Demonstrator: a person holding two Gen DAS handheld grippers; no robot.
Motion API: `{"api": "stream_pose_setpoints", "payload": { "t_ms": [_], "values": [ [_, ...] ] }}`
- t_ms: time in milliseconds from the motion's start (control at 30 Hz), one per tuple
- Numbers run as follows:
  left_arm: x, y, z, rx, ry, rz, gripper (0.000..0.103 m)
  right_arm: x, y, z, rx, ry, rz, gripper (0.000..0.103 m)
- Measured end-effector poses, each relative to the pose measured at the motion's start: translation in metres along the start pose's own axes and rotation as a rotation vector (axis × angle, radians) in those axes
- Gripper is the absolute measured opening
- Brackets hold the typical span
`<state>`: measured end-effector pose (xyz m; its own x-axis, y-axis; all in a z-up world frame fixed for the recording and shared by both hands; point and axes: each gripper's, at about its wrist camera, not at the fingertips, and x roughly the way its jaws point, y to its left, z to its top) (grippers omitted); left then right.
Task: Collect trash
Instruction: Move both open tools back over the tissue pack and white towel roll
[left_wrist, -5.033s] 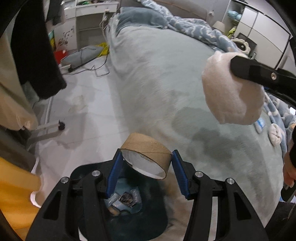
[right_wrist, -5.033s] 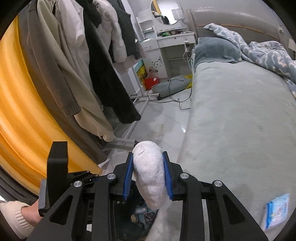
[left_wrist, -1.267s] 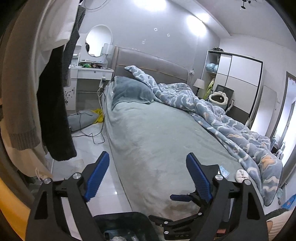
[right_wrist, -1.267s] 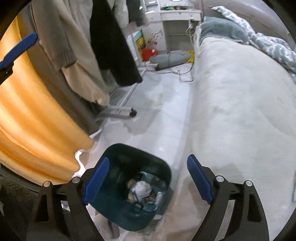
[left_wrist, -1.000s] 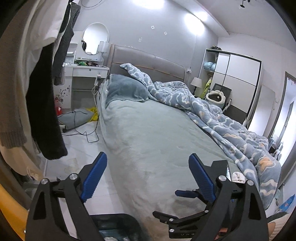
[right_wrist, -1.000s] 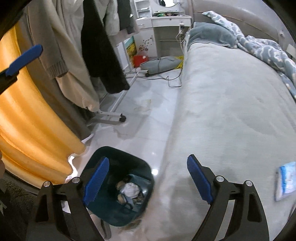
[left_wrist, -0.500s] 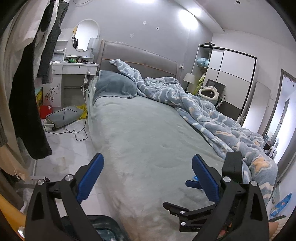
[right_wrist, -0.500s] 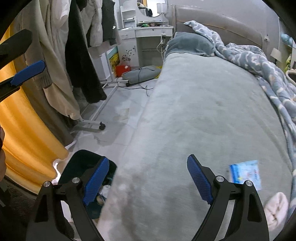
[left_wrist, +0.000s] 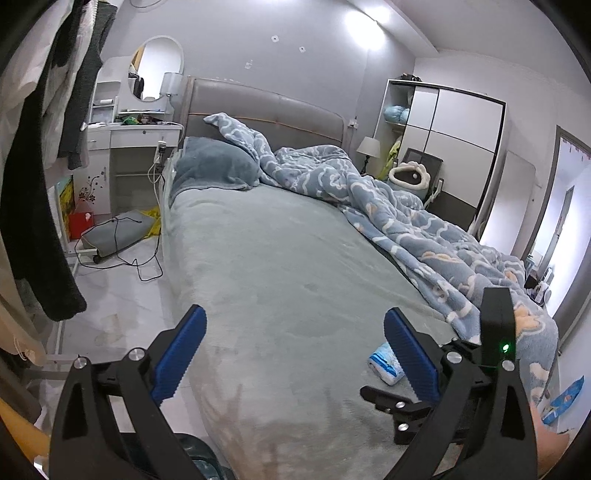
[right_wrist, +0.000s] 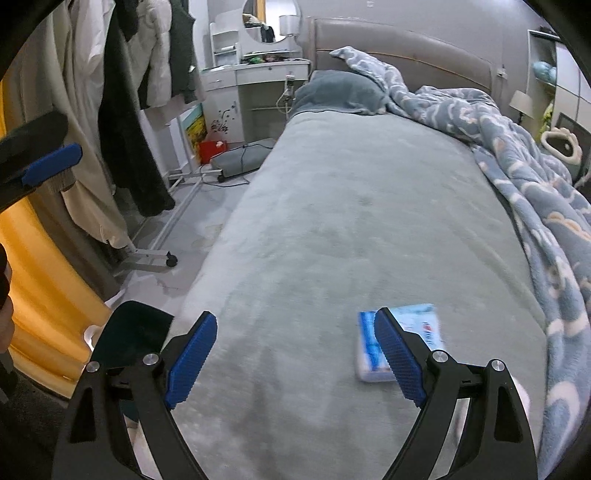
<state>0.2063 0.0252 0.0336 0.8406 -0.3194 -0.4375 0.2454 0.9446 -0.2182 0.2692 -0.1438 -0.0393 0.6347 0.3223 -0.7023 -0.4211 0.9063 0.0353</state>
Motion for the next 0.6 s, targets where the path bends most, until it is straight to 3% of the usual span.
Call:
{"api": "stream_pose_setpoints", "payload": {
  "t_ms": [600],
  "values": [
    [0.029,-0.042,-0.006,0.038,0.034,-0.050,0.098,-0.022,-0.064,-0.025,0.064,-0.002,-0.094,0.088]
  ]
}}
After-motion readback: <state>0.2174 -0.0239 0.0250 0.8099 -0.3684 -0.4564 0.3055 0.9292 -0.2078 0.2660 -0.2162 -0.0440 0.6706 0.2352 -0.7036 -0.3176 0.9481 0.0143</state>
